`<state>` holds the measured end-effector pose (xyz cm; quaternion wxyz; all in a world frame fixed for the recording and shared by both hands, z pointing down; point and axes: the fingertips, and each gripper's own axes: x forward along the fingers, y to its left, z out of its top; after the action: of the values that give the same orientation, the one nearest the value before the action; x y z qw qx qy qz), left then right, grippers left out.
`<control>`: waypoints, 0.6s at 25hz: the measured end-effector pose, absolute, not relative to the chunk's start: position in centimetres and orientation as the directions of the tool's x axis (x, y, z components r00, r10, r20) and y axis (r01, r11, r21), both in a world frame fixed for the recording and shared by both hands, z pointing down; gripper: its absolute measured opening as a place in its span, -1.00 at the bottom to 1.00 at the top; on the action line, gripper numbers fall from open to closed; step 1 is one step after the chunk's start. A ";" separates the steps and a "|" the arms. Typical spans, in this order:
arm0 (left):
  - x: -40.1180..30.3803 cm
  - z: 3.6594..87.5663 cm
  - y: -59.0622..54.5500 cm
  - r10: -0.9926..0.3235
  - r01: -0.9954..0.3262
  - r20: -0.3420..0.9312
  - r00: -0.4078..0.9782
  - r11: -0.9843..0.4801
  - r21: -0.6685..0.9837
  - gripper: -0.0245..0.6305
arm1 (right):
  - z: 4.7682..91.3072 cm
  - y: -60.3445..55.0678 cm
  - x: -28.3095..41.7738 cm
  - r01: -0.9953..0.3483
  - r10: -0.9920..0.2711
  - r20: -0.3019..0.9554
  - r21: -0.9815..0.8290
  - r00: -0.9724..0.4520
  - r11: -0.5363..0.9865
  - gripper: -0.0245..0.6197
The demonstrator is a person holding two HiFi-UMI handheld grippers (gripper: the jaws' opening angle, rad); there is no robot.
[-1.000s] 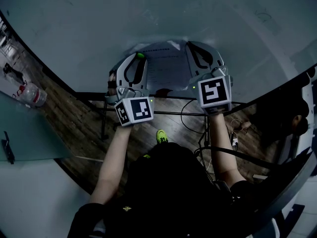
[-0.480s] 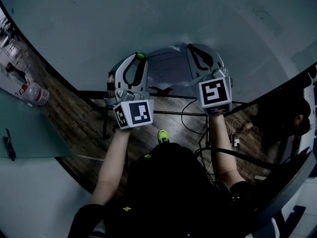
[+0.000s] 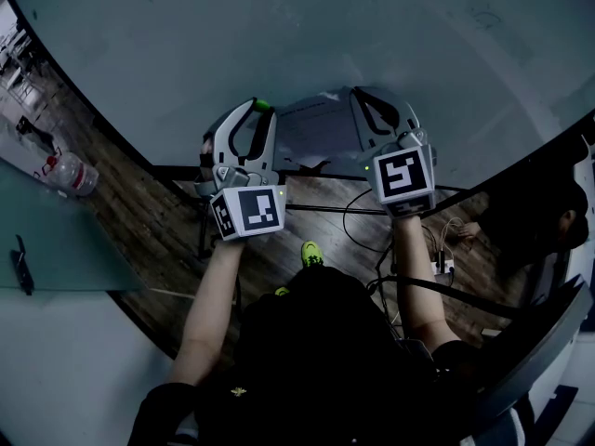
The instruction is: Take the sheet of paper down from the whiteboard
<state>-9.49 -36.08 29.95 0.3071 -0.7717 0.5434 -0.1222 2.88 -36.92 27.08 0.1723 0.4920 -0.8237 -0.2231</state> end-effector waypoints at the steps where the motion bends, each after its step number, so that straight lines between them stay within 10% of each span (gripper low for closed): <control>1: -9.6 29.9 -36.0 -0.914 -0.763 -0.140 0.382 -0.227 -0.606 -0.49 | 27.1 -36.8 2.8 -0.734 -0.887 0.066 0.535 -0.457 0.418 -0.87; 15: -10.9 30.3 -32.9 -0.902 -0.754 -0.111 0.416 -0.275 -0.596 -0.49 | 28.1 -32.9 1.7 -0.742 -0.893 0.084 0.525 -0.442 0.417 -0.87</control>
<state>-10.89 -32.92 30.27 0.2944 -0.7884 0.5254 -0.1256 1.71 -32.91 28.09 0.1787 0.4969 -0.8226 -0.2111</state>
